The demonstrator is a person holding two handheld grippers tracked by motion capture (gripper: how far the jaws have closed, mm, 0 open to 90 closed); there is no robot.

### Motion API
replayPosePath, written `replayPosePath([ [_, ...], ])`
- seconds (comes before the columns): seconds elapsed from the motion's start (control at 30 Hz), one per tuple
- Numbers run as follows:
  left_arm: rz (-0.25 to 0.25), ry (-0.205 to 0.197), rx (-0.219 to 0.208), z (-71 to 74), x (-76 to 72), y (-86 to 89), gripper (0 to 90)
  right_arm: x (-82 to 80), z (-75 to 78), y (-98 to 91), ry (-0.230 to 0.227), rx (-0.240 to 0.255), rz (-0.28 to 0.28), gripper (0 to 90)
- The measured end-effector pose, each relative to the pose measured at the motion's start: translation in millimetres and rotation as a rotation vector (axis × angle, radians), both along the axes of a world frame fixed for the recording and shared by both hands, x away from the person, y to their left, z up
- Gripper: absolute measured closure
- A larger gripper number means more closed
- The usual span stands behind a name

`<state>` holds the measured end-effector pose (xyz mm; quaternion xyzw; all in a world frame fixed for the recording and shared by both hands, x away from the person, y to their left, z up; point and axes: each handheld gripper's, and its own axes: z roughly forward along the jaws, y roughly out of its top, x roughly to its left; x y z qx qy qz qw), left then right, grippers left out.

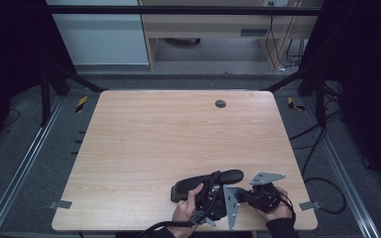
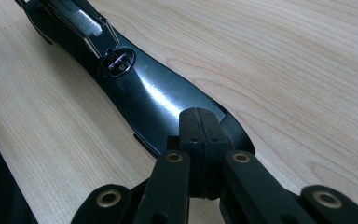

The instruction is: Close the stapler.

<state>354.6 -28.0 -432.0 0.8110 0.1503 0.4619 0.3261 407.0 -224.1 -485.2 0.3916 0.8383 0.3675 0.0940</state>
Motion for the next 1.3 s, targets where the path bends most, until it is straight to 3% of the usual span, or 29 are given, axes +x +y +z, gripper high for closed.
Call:
replayPosePath([
  [1.3,-0.014,-0.054,0.122,-26.2,-1.5,-19.8,53.7,0.1,-0.4,-0.8,0.003,0.008,-0.001,90.0],
])
